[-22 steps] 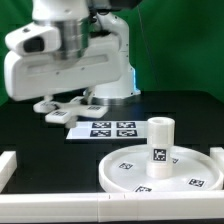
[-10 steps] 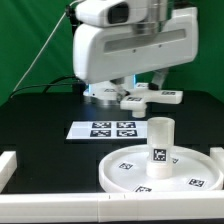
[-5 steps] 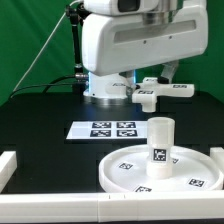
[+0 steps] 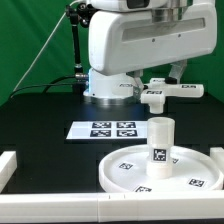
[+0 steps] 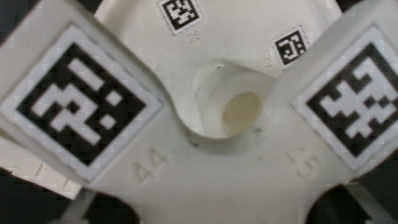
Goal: Assemble round table
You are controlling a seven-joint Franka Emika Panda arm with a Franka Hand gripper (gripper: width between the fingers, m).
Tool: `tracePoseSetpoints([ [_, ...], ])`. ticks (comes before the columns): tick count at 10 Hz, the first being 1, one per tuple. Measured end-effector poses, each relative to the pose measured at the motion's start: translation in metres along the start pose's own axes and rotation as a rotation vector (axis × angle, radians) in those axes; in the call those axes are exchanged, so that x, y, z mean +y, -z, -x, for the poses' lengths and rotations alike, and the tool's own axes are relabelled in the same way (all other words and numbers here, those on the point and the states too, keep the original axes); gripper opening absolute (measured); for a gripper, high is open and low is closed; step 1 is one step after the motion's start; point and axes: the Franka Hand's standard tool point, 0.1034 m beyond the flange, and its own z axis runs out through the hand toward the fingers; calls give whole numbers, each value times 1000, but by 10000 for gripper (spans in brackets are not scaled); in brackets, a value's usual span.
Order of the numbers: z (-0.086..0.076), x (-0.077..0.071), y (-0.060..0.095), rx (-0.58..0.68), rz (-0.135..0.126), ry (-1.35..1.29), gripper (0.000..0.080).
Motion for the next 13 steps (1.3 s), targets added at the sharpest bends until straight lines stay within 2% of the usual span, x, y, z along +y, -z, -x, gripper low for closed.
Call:
tracePoseSetpoints([
  [7,13,-12,-22,-12,-5,-1,450],
  [13,11,-11,-36,-11,-3,0,450],
])
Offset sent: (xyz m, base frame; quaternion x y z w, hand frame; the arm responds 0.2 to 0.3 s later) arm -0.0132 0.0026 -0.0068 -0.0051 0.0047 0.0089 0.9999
